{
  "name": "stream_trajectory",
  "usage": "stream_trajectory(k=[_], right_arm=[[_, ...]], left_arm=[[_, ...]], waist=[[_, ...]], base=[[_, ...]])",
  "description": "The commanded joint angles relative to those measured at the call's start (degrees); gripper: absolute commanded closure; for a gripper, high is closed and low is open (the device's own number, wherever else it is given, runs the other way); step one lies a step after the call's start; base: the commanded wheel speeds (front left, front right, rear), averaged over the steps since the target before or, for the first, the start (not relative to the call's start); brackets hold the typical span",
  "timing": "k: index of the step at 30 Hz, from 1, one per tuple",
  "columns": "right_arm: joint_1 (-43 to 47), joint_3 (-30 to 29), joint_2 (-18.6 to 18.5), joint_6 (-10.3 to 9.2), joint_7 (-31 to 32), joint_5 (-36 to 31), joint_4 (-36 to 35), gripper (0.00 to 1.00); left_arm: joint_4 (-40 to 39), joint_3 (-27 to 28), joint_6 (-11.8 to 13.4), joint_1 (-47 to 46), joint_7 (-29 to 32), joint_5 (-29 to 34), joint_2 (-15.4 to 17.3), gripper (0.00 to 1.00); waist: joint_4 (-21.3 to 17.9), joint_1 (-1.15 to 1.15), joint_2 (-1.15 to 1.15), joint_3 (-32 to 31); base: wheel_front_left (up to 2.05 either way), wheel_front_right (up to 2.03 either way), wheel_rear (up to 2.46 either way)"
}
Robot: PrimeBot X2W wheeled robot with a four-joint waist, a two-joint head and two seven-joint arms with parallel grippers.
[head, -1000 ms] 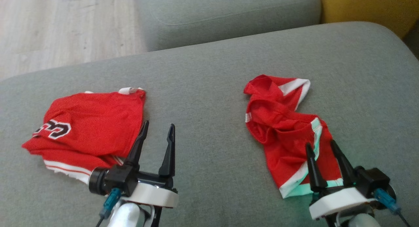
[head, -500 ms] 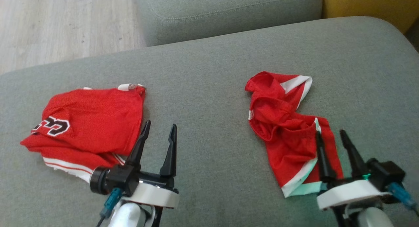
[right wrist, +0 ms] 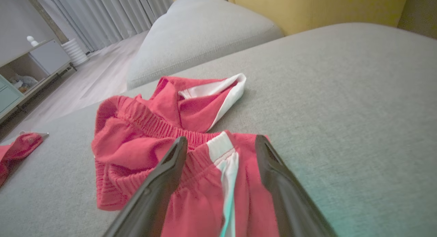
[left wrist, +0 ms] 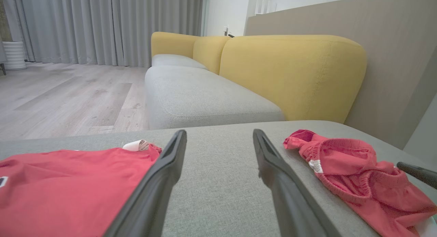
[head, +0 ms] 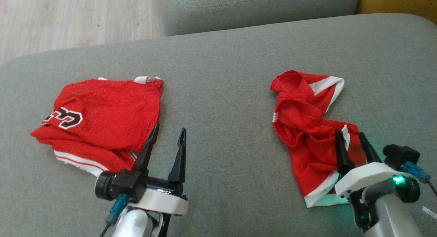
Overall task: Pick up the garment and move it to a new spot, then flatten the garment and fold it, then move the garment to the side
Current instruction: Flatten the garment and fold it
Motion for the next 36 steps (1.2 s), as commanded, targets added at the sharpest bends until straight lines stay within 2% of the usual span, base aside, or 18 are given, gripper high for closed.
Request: stream_trajectory(k=[1,4,5,6,13,19,29,33,36], right_arm=[[-2.31,1.44,-0.29,-0.04,0.05,0.28,-0.53,0.00],[-3.59,2.31,-0.29,-0.04,-0.13,0.70,2.52,0.00],[-3.94,2.59,-0.29,-0.04,-0.44,0.87,3.26,0.34],[-4.28,2.93,-0.29,-0.04,-1.03,1.06,3.77,1.00],[-5.61,6.57,-0.29,-0.04,-4.23,2.64,4.57,1.00],[-4.56,10.53,-0.29,-0.04,-5.10,4.20,-0.71,1.00],[-0.70,22.71,-0.29,-0.04,0.58,7.26,-15.16,1.00],[-1.19,26.44,-0.29,-0.04,2.26,7.19,-16.23,1.00],[-2.35,29.37,-0.29,-0.04,2.50,6.64,-14.41,1.00]], left_arm=[[-1.63,1.61,-0.20,-2.89,-0.55,0.31,-0.03,0.00],[-1.56,1.82,-0.31,-3.05,-0.55,0.49,-0.03,0.00],[-1.57,1.88,-0.35,-3.08,-0.55,0.54,-0.03,0.00],[-1.57,1.94,-0.39,-3.11,-0.55,0.58,-0.03,0.00],[-1.36,2.28,-0.25,-3.09,-0.55,0.74,-0.03,0.00],[-1.15,2.03,-0.07,-2.73,-0.55,0.47,-0.03,0.00],[-1.19,1.70,0.05,-2.57,-0.55,0.22,-0.03,0.00],[-1.27,1.54,0.08,-2.67,-0.55,0.08,-0.03,0.00],[-1.23,1.02,0.10,-2.75,-0.55,-0.14,-0.03,0.00]], waist=[[0.41,0.00,0.00,0.39],[0.72,0.00,0.00,0.70],[0.77,0.00,0.00,0.76],[0.80,0.00,0.00,0.80],[0.03,0.00,0.00,0.43],[-0.53,0.00,0.00,-0.93],[1.23,0.00,0.00,-2.34],[2.32,0.00,0.00,-2.10],[3.64,0.00,0.00,-1.83]], base=[[0.00,0.00,0.00],[0.00,0.00,0.00],[0.00,0.00,0.00],[0.00,0.00,0.00],[0.00,0.00,0.00],[0.00,0.00,0.00],[0.00,0.00,0.00],[0.00,0.00,0.00],[0.00,0.00,0.00]])
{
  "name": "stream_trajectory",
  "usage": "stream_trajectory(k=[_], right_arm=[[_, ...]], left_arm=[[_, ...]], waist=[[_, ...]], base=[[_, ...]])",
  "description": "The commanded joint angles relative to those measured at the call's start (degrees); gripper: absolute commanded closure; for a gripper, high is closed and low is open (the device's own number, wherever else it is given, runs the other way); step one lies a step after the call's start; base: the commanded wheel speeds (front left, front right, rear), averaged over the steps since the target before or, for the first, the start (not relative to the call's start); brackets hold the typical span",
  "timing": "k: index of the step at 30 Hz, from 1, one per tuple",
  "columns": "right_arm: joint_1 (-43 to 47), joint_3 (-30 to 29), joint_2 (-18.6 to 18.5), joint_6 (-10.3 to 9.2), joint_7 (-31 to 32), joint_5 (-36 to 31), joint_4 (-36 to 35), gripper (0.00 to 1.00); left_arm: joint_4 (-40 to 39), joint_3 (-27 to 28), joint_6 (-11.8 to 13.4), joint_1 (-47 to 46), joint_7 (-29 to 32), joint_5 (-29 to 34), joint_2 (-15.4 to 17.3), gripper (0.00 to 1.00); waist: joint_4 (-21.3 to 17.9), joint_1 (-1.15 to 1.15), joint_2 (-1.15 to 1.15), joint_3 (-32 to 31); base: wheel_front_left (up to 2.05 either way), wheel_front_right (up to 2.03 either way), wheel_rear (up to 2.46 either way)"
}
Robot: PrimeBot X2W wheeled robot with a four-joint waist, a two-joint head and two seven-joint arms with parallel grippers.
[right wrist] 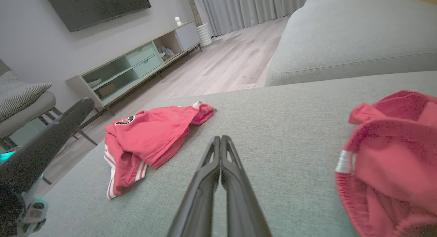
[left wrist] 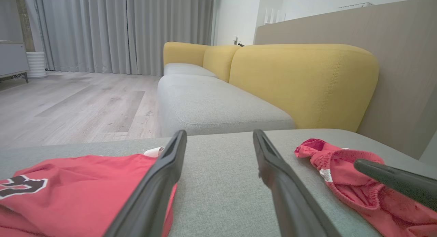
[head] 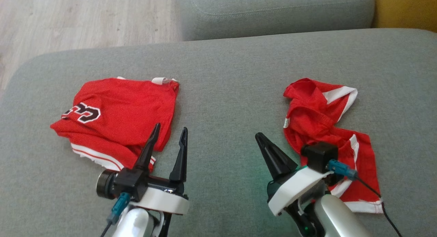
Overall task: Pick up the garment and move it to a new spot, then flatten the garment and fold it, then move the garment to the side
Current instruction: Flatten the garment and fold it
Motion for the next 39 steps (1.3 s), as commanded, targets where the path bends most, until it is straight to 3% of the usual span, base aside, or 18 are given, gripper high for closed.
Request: stream_trajectory(k=[1,5,11,12,13,20,29,33,39], right_arm=[[-3.16,1.45,-0.09,-0.04,-0.87,0.11,-1.44,1.00],[-3.90,0.59,-0.09,-0.04,-3.14,-0.88,-0.31,1.00],[-2.76,-5.87,-0.09,-0.04,-6.45,-4.46,0.86,1.00],[-2.21,-7.91,-0.09,-0.04,-7.07,-4.93,0.84,0.79],[-1.60,-9.84,-0.09,-0.04,-7.58,-5.56,0.78,0.02],[4.58,-19.18,-0.09,-0.04,-10.14,-9.78,-1.75,0.00],[6.86,-23.08,-0.09,-0.04,-11.07,-10.39,-2.77,0.00],[4.61,-26.76,-0.09,-0.04,-8.03,-11.49,-0.17,0.00],[0.87,-29.08,-0.09,-0.04,-4.12,-7.87,6.06,0.00]], left_arm=[[-1.87,1.36,0.26,-2.19,-0.55,-0.21,-0.03,0.00],[-2.00,2.01,0.42,-2.35,-0.55,-0.12,-0.03,0.00],[-2.04,2.69,0.60,-1.82,-0.55,-0.07,-0.03,0.00],[-2.07,2.80,0.64,-1.60,-0.55,-0.06,-0.03,0.00],[-2.09,2.90,0.68,-1.39,-0.55,-0.07,-0.03,0.00],[-1.88,3.07,0.67,-0.16,-0.55,-0.60,-0.03,0.00],[-1.63,2.63,0.55,-0.06,-0.55,-0.77,-0.03,0.00],[-1.75,2.28,0.31,-0.70,-0.55,-0.44,-0.03,0.00],[-1.38,2.03,-0.04,-1.29,-0.55,-0.06,-0.03,0.00]], waist=[[0.52,0.00,0.00,0.28],[0.65,0.00,0.00,0.56],[0.06,0.00,0.00,0.05],[-0.15,0.00,0.00,-0.11],[-0.39,0.00,0.00,-0.26],[-1.83,0.00,0.00,-1.11],[-2.26,0.00,0.00,-0.63],[-1.87,0.00,0.00,0.70],[-1.05,0.00,0.00,2.20]], base=[[0.00,0.00,0.00],[0.00,0.00,0.00],[0.00,0.00,0.00],[0.00,0.00,0.00],[0.00,0.00,0.00],[0.00,0.00,0.00],[0.00,0.00,0.00],[0.00,0.00,0.00],[0.00,0.00,0.00]])
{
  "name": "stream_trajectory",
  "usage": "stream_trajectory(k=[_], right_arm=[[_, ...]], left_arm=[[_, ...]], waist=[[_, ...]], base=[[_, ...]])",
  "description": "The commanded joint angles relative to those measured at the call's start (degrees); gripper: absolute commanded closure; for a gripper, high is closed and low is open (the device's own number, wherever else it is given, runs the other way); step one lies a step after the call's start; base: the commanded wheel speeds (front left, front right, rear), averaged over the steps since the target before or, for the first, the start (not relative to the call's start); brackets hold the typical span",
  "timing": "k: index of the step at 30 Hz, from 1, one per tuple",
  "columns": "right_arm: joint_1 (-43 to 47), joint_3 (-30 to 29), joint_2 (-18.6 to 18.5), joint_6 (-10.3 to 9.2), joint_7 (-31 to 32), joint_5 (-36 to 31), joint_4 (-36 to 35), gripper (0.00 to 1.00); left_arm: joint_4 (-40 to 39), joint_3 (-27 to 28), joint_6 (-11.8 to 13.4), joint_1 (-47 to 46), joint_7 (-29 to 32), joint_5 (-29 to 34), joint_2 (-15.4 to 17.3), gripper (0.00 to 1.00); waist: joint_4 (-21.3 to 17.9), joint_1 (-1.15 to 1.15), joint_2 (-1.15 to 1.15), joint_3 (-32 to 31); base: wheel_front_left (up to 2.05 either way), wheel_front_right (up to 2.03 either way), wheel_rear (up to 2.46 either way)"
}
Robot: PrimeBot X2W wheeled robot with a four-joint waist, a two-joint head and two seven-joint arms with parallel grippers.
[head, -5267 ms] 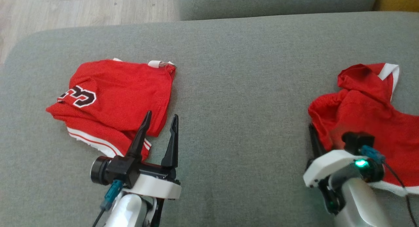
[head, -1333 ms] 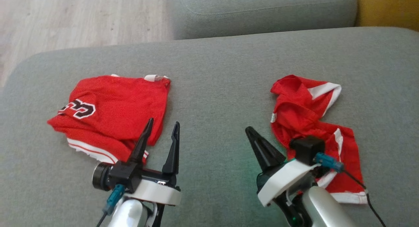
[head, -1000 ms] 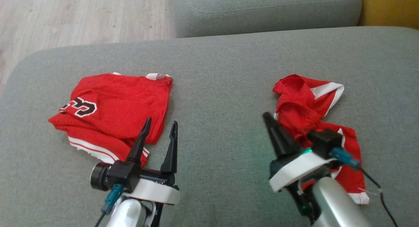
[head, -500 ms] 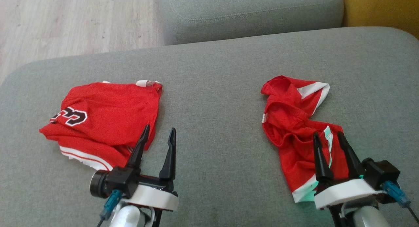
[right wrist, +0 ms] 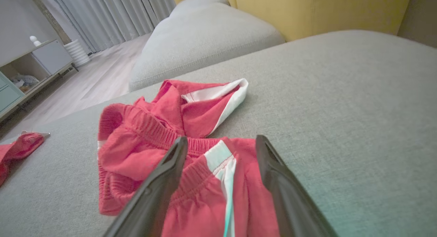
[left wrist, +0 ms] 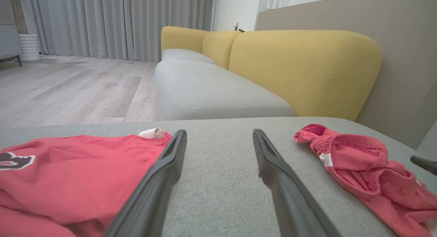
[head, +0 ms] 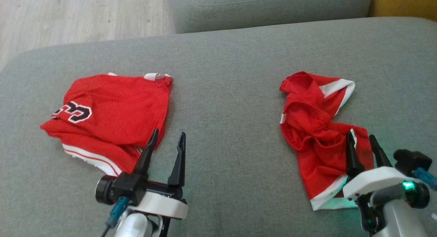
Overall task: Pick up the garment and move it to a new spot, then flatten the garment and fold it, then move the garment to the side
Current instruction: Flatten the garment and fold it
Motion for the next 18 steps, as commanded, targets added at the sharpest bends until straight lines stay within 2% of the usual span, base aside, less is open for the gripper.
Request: stream_trajectory(k=[1,7,8,9,10,11,18], right_arm=[[-2.22,0.99,-0.31,-0.04,-0.02,0.77,-0.92,0.00],[-5.62,2.17,-0.31,-0.04,0.02,5.53,6.40,0.00],[-5.97,2.52,-0.31,-0.04,-0.11,6.27,7.11,0.18],[-6.30,2.84,-0.31,-0.04,-0.30,6.99,7.75,0.62],[-6.59,3.19,-0.31,-0.04,-0.53,7.58,8.33,0.95],[-6.89,3.71,-0.31,-0.04,-0.79,8.08,8.78,1.00],[-7.96,7.17,-0.31,-0.04,-3.67,9.37,8.51,1.00]], left_arm=[[-1.56,1.62,-0.19,-2.73,-0.55,0.48,-0.03,0.00],[-1.51,2.05,-0.39,-3.24,-0.55,0.77,-0.03,0.00],[-1.49,2.12,-0.40,-3.30,-0.55,0.82,-0.03,0.00],[-1.46,2.17,-0.40,-3.34,-0.55,0.85,-0.03,0.00],[-1.42,2.20,-0.38,-3.39,-0.55,0.89,-0.03,0.00],[-1.38,2.21,-0.36,-3.44,-0.55,0.91,-0.03,0.00],[-1.02,2.34,-0.34,-3.62,-0.55,1.00,-0.03,0.00]], waist=[[0.34,0.00,0.00,0.35],[0.66,0.00,0.00,1.49],[0.63,0.00,0.00,1.58],[0.56,0.00,0.00,1.66],[0.47,0.00,0.00,1.72],[0.37,0.00,0.00,1.79],[-0.38,0.00,0.00,1.39]], base=[[0.00,0.00,0.00],[0.00,0.00,0.00],[0.00,0.00,0.00],[0.00,0.00,0.00],[0.00,0.00,0.00],[0.00,0.00,0.00],[0.00,0.00,0.00]])
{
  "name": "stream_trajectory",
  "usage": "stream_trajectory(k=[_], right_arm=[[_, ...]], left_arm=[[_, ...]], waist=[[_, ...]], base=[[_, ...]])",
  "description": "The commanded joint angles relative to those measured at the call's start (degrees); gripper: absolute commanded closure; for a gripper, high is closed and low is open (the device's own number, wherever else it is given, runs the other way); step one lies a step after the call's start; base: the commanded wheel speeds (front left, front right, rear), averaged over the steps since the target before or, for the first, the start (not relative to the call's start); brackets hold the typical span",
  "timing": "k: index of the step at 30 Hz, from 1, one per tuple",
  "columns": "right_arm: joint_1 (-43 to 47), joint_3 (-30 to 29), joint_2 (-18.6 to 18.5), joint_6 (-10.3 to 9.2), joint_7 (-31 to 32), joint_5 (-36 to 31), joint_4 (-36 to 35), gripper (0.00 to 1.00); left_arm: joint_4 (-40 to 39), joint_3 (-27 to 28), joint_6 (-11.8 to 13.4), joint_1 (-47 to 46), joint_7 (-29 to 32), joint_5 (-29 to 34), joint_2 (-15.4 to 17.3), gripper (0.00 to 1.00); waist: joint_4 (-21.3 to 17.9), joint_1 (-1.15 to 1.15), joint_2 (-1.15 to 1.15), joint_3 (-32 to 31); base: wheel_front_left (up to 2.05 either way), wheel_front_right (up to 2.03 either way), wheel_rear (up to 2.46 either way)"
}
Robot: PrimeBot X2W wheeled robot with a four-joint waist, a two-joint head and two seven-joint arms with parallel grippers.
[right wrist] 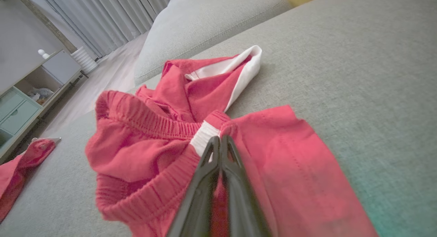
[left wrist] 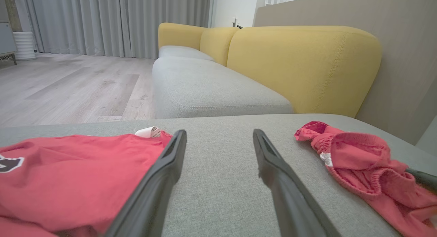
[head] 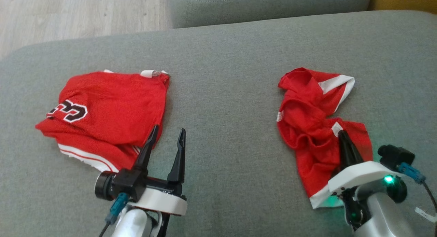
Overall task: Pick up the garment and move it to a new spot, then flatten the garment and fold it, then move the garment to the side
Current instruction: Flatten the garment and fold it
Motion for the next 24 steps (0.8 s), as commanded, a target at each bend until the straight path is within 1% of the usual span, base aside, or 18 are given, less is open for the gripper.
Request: stream_trajectory(k=[1,4,7,12,15,19,24], right_arm=[[-2.10,1.86,-0.28,-0.04,-0.81,0.16,-2.46,1.00],[-1.24,4.37,-0.28,-0.04,-1.09,0.51,-5.73,1.00],[0.44,8.22,-0.28,-0.04,-0.38,1.57,-10.63,1.00],[3.51,14.58,-0.28,-0.04,2.23,3.14,-19.02,1.00],[4.25,18.64,-0.28,-0.04,4.13,3.57,-22.37,1.00],[3.28,24.02,-0.28,-0.04,5.95,3.35,-23.53,1.00],[-0.20,30.30,-0.28,-0.04,6.92,2.50,-18.74,1.00]], left_arm=[[-1.52,2.14,0.08,-2.34,-0.55,0.50,-0.03,0.00],[-1.34,2.20,0.12,-2.08,-0.55,0.43,-0.03,0.00],[-1.30,2.10,0.23,-1.77,-0.55,0.22,-0.03,0.00],[-1.50,1.57,0.62,-1.33,-0.55,-0.38,-0.03,0.00],[-1.62,1.29,0.79,-1.37,-0.55,-0.63,-0.03,0.00],[-1.88,1.21,0.89,-1.59,-0.55,-0.86,-0.03,0.00],[-1.77,1.02,0.58,-2.42,-0.55,-0.78,-0.03,0.00]], waist=[[-0.16,0.00,0.00,-0.32],[-0.44,0.00,0.00,-1.21],[-0.56,0.00,0.00,-2.23],[-0.16,0.00,0.00,-3.64],[0.54,0.00,0.00,-3.83],[1.76,0.00,0.00,-3.31],[3.45,0.00,0.00,-2.18]], base=[[0.00,0.00,0.00],[0.00,0.00,0.00],[0.00,0.00,0.00],[0.00,0.00,0.00],[0.00,0.00,0.00],[0.00,0.00,0.00],[0.00,0.00,0.00]])
